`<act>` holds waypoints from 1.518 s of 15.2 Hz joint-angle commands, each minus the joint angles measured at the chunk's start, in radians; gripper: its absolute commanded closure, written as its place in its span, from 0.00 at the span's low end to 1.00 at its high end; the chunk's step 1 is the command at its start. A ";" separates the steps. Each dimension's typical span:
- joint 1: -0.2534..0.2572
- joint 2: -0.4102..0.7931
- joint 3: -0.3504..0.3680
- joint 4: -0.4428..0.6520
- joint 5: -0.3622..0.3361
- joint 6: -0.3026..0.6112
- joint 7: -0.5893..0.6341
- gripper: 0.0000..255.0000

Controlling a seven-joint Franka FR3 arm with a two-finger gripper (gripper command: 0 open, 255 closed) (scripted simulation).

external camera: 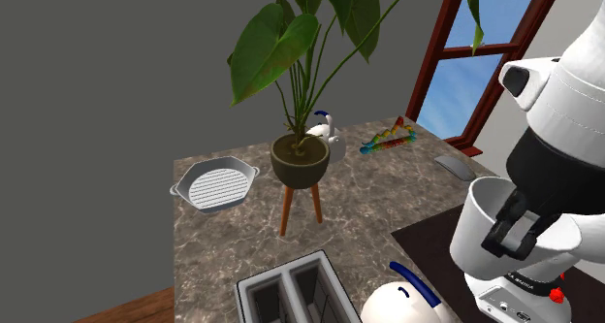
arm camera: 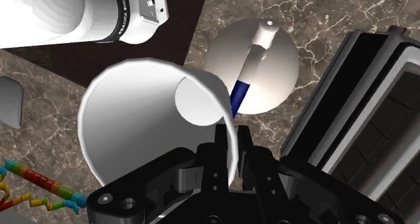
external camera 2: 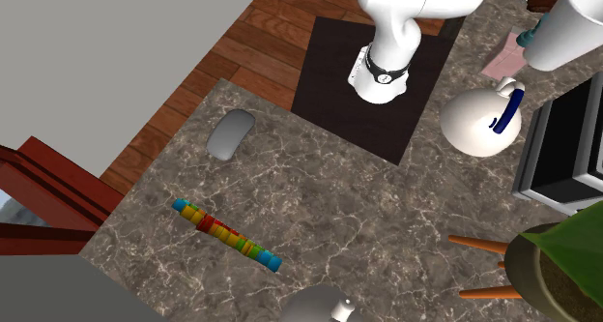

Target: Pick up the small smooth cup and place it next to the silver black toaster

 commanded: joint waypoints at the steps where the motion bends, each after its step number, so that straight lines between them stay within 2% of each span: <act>1: -0.010 0.020 0.050 0.048 0.033 -0.008 0.051 1.00; 7: -0.081 0.098 0.217 0.217 0.109 -0.015 0.196 1.00; 12: -0.187 0.164 0.384 0.387 0.156 -0.022 0.317 1.00; 17: -0.356 0.206 0.584 0.594 0.199 -0.043 0.433 1.00; 22: -0.586 0.189 0.794 0.856 0.266 -0.100 0.539 1.00; 23: -0.578 0.183 0.791 0.839 0.270 -0.089 0.535 1.00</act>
